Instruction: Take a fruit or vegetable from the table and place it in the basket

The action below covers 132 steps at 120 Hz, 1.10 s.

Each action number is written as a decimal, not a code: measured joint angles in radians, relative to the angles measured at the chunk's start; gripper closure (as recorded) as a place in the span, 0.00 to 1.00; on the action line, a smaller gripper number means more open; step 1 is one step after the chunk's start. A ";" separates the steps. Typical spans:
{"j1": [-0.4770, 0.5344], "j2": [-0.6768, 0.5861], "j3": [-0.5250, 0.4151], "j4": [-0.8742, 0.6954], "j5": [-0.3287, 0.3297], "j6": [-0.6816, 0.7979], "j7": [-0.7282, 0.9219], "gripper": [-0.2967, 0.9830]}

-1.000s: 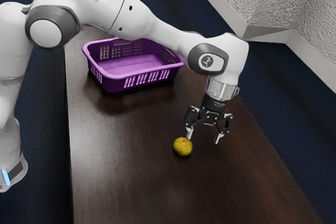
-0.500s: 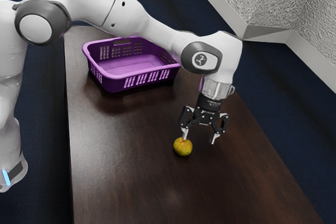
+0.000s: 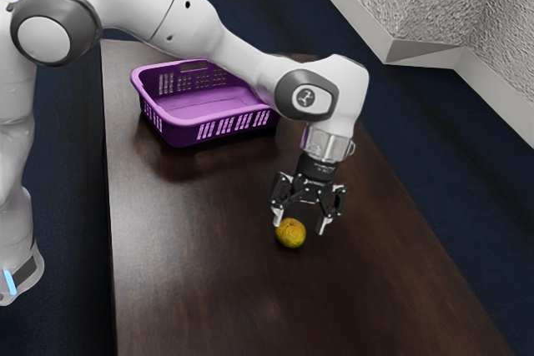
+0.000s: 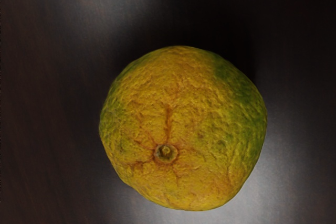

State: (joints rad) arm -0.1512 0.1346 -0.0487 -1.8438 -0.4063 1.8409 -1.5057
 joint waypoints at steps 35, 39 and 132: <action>-0.002 -0.020 0.029 -0.047 -0.012 0.012 0.003 0.23; 0.000 -0.022 0.037 -0.050 -0.012 0.013 0.003 0.23; -0.016 0.026 0.049 -0.054 -0.014 0.047 0.010 0.23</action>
State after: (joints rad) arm -0.1671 0.1606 0.0003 -1.8979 -0.4202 1.8880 -1.4953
